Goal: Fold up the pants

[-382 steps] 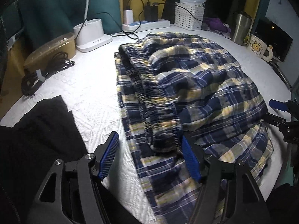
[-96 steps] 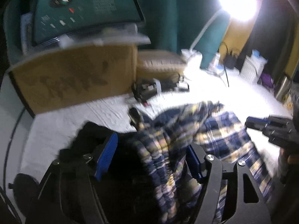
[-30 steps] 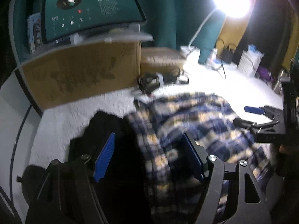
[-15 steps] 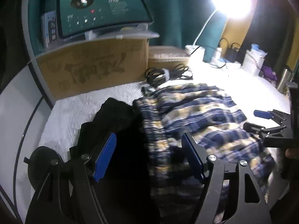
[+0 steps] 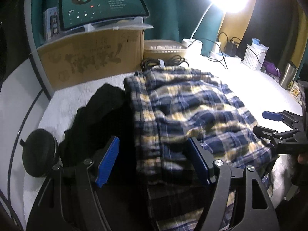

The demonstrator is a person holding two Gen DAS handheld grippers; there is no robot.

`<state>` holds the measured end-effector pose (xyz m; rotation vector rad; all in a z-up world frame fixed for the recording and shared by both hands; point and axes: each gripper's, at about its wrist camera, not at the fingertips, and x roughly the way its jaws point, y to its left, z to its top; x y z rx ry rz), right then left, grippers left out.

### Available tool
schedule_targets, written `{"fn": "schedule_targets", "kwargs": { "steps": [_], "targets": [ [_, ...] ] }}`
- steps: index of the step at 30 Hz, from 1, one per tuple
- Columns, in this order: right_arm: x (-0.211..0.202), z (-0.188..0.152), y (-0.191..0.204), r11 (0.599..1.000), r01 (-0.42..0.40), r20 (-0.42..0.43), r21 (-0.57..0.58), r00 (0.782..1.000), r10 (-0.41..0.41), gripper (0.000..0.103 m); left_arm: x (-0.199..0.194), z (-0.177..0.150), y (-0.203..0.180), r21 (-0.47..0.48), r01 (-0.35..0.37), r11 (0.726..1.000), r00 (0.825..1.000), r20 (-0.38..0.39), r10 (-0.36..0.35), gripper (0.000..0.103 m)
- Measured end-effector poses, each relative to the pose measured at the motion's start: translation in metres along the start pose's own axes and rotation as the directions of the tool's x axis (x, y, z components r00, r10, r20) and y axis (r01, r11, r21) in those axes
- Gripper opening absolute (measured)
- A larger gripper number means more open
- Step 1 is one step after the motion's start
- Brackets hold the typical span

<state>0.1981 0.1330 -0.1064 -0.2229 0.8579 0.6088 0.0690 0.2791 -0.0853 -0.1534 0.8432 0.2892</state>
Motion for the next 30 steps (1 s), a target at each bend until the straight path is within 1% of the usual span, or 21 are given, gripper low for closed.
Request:
{"fn": "schedule_targets", "kwargs": {
  "steps": [4,7,10,15,23,30],
  "targets": [
    [-0.006,-0.010,0.001,1.000,0.006,-0.003,0.000,1.000,-0.006,0.085,-0.003,-0.007,-0.001,-0.006,-0.006,1.000,1.000,-0.003,0.006,0.073],
    [-0.014,-0.017,-0.001,1.000,0.014,0.003,0.005,1.000,-0.014,0.085,-0.017,-0.007,-0.007,-0.015,0.006,1.000,0.999,0.032,-0.006,0.073],
    [-0.025,-0.025,-0.006,1.000,0.024,0.013,0.015,1.000,-0.024,0.085,-0.029,-0.006,-0.019,0.011,0.010,1.000,0.998,0.062,-0.011,0.073],
    [-0.040,-0.038,-0.014,0.999,0.042,0.024,0.033,0.999,-0.043,0.085,-0.040,-0.007,-0.040,0.048,0.039,0.998,0.996,0.083,-0.043,0.073],
    [-0.063,-0.061,-0.031,0.994,0.084,0.036,0.074,0.996,-0.087,0.085,-0.044,-0.011,-0.068,0.092,0.080,0.993,0.992,0.086,-0.088,0.073],
    [-0.083,-0.083,-0.048,0.987,0.121,0.040,0.110,0.991,-0.126,0.085,-0.041,-0.019,-0.104,0.140,0.143,0.980,0.986,0.064,-0.153,0.073]
  ]
}}
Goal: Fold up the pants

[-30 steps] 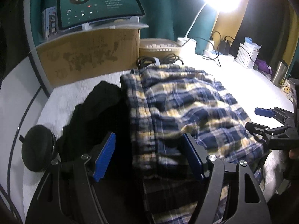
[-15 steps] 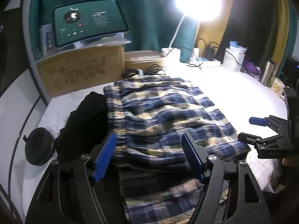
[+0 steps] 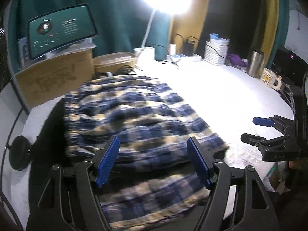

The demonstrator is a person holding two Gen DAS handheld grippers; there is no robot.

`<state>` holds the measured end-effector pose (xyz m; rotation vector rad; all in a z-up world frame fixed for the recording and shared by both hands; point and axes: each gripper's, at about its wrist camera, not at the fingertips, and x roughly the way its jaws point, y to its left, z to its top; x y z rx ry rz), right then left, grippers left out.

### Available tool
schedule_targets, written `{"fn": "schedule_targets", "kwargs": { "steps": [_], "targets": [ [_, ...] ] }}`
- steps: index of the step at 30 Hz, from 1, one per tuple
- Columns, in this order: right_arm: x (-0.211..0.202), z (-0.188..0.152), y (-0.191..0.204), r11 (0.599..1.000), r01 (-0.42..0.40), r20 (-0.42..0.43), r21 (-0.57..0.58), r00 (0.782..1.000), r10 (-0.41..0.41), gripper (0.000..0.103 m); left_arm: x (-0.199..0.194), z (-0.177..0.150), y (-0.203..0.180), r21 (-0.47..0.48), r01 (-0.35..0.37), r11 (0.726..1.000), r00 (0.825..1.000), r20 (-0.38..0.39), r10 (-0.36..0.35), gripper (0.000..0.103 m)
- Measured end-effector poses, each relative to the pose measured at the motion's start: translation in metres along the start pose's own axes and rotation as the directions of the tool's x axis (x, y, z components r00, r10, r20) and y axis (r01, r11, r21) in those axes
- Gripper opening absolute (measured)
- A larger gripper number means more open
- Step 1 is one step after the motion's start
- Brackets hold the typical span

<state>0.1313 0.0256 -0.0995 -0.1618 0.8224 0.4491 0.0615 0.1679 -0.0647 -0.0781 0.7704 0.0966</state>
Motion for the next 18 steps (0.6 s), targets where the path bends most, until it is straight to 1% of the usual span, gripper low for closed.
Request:
{"fn": "schedule_targets", "kwargs": {
  "steps": [9,12,18],
  "targets": [
    [-0.028,-0.022,-0.032,0.997,0.055,0.026,0.062,0.998,-0.056,0.085,0.006,0.003,-0.043,0.057,0.065,0.996,0.998,-0.003,-0.065,0.073],
    [-0.038,-0.030,-0.043,0.994,0.076,0.033,0.084,0.996,-0.079,0.085,0.009,0.003,-0.059,0.075,0.100,0.992,0.995,0.003,-0.101,0.073],
    [-0.058,-0.044,-0.064,0.985,0.113,0.050,0.129,0.991,-0.121,0.085,0.015,0.002,-0.091,0.099,0.163,0.982,0.987,-0.010,-0.162,0.073]
  ]
}}
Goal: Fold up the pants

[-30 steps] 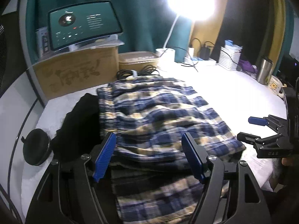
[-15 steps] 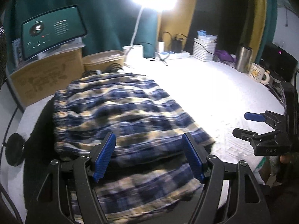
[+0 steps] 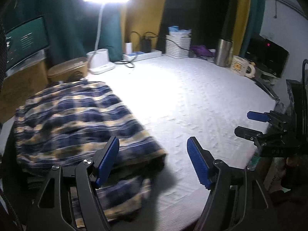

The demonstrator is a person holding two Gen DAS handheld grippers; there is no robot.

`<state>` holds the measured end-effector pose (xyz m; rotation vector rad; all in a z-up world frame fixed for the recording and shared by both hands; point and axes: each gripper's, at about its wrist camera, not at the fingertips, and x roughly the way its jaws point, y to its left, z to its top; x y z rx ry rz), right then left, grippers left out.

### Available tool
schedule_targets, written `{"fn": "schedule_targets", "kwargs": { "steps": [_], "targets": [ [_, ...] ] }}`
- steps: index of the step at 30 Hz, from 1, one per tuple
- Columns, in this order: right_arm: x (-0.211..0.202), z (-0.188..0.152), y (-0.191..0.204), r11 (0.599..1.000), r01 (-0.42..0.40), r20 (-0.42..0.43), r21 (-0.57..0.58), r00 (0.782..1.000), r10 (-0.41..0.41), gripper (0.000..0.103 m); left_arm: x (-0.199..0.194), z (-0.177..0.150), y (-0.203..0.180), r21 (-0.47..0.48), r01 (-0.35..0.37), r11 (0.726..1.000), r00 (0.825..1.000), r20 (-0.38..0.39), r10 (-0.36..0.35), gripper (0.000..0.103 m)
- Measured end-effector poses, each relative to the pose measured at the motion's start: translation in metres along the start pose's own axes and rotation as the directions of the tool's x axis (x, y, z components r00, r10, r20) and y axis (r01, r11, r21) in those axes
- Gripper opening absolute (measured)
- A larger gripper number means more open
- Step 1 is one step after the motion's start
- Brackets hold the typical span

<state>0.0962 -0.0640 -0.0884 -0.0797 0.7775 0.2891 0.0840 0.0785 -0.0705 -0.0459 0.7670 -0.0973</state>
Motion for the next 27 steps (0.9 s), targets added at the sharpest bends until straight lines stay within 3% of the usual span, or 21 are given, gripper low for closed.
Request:
{"fn": "schedule_targets", "kwargs": {
  "steps": [14,27],
  "targets": [
    [-0.045,-0.019,-0.061,0.991,0.082,0.064,0.107,0.994,-0.089,0.085,0.013,0.016,-0.072,0.083,0.104,0.991,0.994,0.004,-0.105,0.073],
    [-0.099,-0.023,-0.091,0.978,0.161,0.147,0.133,0.973,-0.180,0.085,-0.005,0.029,-0.099,0.147,0.090,0.985,0.990,0.096,-0.105,0.075]
  ]
}}
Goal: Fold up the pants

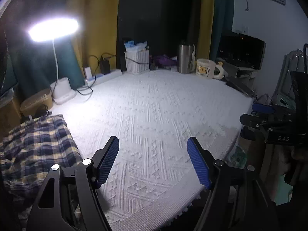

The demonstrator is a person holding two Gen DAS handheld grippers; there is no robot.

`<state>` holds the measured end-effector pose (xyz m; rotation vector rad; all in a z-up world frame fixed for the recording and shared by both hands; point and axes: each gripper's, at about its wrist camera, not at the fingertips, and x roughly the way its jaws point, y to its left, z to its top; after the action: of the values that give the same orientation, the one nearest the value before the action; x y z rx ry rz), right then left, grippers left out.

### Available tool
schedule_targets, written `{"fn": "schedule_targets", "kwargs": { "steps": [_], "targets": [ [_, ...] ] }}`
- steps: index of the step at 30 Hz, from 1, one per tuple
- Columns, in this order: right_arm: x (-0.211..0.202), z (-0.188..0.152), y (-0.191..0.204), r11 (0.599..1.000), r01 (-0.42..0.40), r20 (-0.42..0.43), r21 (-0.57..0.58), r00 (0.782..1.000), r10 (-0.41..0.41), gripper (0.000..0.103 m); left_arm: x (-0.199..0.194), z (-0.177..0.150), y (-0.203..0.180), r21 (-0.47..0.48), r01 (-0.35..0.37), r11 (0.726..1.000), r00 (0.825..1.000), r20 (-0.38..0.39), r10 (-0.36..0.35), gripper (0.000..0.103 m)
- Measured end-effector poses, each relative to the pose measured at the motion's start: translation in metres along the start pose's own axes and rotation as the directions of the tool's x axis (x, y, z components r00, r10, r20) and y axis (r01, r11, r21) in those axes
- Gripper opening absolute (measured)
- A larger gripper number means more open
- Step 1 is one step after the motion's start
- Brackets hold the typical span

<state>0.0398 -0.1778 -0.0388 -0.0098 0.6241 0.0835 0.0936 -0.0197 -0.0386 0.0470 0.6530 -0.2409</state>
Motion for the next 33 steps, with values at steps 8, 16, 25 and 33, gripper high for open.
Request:
{"fn": "schedule_targets", "kwargs": {
  "steps": [8,16,25,33],
  "targets": [
    [-0.031,0.009,-0.005,1.000,0.023,0.065,-0.003,0.998,-0.023,0.085,-0.031,0.016,-0.006,0.001,-0.010,1.000,0.994,0.109,0.010,0.085],
    [-0.053,0.022,0.004,0.999,0.023,0.116,-0.025,0.993,-0.020,0.086,-0.058,0.029,-0.004,-0.004,-0.034,0.999,0.982,0.184,0.034,0.086],
    [-0.077,0.039,0.021,0.999,0.007,0.170,-0.053,0.985,0.002,0.087,-0.089,0.031,0.010,-0.047,-0.111,0.993,0.958,0.261,0.119,0.086],
    [-0.105,0.061,0.040,0.998,0.009,0.228,-0.064,0.974,0.006,0.089,-0.122,0.033,0.028,-0.086,-0.194,0.977,0.926,0.313,0.211,0.086]
  ]
}}
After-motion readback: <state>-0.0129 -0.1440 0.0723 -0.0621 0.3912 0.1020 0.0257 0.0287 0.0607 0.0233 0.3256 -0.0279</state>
